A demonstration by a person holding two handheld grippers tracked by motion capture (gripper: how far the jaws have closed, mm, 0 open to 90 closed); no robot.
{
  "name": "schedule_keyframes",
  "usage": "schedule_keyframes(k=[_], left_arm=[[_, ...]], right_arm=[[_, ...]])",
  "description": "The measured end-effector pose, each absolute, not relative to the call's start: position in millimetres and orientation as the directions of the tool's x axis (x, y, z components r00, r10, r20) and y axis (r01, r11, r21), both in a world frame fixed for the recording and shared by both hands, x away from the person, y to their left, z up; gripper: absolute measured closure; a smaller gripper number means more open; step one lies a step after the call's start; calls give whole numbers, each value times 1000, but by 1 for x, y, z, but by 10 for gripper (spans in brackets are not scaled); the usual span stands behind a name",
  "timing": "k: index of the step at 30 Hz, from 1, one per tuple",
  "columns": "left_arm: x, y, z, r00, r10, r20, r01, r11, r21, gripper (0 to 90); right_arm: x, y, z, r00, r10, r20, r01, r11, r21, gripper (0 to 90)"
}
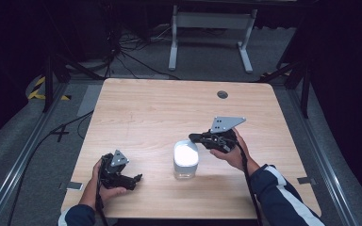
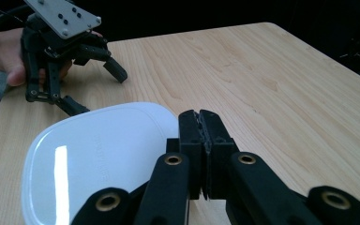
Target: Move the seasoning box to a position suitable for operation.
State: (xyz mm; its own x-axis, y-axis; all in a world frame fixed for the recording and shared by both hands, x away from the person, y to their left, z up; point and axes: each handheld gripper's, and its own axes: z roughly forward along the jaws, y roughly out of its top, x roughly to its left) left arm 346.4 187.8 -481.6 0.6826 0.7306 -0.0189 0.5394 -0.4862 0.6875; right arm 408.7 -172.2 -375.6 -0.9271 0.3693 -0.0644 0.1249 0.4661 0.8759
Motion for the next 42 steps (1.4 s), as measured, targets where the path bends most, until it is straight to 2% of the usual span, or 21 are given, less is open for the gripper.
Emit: schedule_keyframes(k=[6,9,12,15,16,18,20,24,27,29,37,42], left_arm=[[345,185,-482,678,735,-20,542,-481,689,16],[344,185,-481,689,724,-14,524,-485,700,46],[342,184,-480,688,725,-17,522,-479,705,124],[342,182,-478,701,713,-4,499,-487,717,250],[340,181,-477,699,715,-25,514,-478,712,250],[340,179,-474,711,703,-16,498,-488,717,331],[337,175,-468,728,685,-14,467,-481,742,415],[332,165,-453,757,653,1,407,-473,781,493],[331,157,-444,774,630,60,361,-517,776,591],[328,152,-439,790,610,66,333,-516,789,662],[324,128,-420,828,557,65,269,-495,826,770],[320,115,-410,845,529,75,229,-485,844,779]], right_arm=[[410,-170,-378,-934,355,-49,130,464,876,893],[410,-169,-378,-934,354,-54,126,466,876,894],[409,-168,-378,-933,355,-56,125,469,874,895],[409,-168,-378,-933,355,-60,123,471,874,896],[409,-168,-378,-933,355,-60,123,471,874,896],[409,-167,-378,-933,355,-61,122,471,873,897],[409,-167,-378,-932,357,-64,121,472,873,897],[410,-167,-378,-932,357,-58,125,469,874,897],[410,-167,-378,-931,359,-60,124,466,876,897],[411,-167,-378,-930,363,-59,126,466,876,897],[411,-167,-378,-930,363,-55,129,463,877,898],[411,-167,-378,-930,363,-53,131,465,876,899]])
